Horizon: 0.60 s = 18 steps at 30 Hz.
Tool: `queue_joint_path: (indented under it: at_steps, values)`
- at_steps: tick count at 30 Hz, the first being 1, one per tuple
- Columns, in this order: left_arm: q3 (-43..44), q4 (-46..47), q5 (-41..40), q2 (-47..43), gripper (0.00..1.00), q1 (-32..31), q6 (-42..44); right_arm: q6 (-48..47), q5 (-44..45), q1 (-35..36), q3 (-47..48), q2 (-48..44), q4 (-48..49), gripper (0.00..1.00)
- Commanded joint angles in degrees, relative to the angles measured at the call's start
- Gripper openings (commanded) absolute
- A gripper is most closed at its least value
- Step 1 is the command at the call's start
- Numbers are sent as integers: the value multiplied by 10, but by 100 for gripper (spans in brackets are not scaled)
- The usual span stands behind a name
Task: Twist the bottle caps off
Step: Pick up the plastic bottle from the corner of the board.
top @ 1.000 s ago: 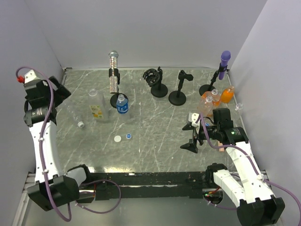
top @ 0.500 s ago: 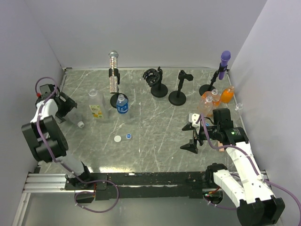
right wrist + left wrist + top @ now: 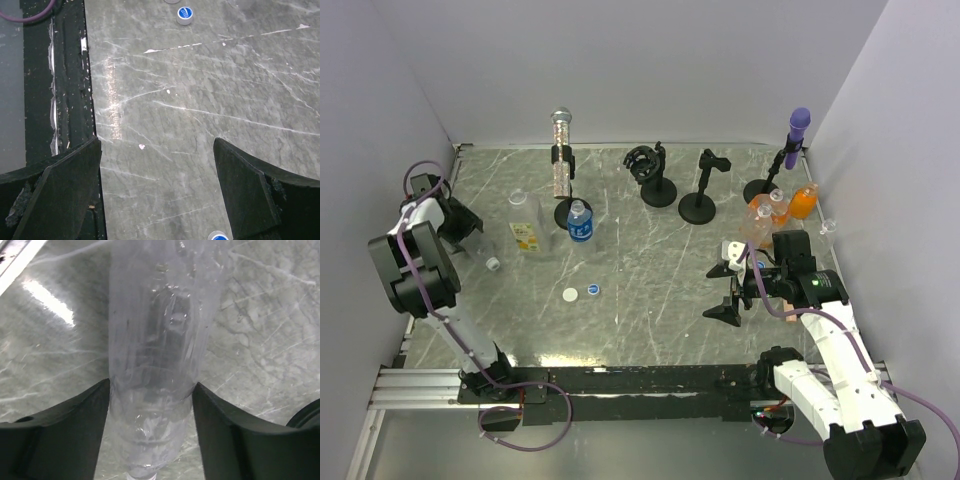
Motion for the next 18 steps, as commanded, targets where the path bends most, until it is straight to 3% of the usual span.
queue_joint_path:
  at_steps: [1,3,6,12,18]
  values:
    - [38,-24,5,25,63,-8,19,-12,-16,-3,7,-6,0,99]
    - [39,-29,0,30,51,-9,24,-11,-14,-2,6,-7,2,99]
    - [37,-33,-17,16,42,-8,28,-9,-10,-2,5,-8,5,99]
    - [25,-25,-76,-131,38,-8,21,-9,-9,-3,4,-6,5,99]
    - [-13,31,-54,-331,35,-29,-13,-14,-16,-3,2,-8,5,99]
